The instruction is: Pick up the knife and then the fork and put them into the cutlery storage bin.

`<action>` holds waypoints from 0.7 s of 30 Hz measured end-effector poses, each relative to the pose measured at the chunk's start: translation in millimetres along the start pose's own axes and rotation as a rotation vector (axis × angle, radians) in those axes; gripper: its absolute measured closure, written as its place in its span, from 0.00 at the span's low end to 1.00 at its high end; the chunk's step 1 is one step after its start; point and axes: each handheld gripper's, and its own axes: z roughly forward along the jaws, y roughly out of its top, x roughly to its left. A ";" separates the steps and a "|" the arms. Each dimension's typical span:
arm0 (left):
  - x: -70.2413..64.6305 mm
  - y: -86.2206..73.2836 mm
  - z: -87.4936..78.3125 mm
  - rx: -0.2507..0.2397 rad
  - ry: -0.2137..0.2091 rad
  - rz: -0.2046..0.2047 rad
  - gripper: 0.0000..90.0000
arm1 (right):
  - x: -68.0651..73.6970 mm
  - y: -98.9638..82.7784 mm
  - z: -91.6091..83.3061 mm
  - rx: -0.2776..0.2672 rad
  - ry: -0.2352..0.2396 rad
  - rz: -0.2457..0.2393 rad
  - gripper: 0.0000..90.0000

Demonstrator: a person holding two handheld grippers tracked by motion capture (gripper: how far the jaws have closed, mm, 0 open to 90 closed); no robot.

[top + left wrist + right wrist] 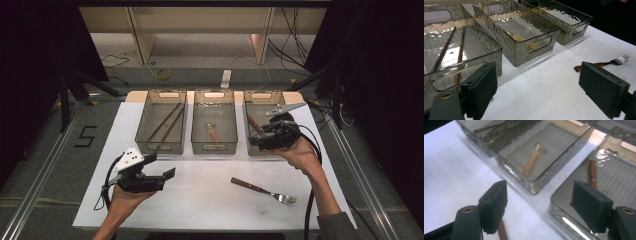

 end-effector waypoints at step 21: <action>0.2 0.6 -2.1 -0.007 -0.003 0.003 0.16 | 26.5 -23.3 16.7 0.156 0.081 -0.078 0.30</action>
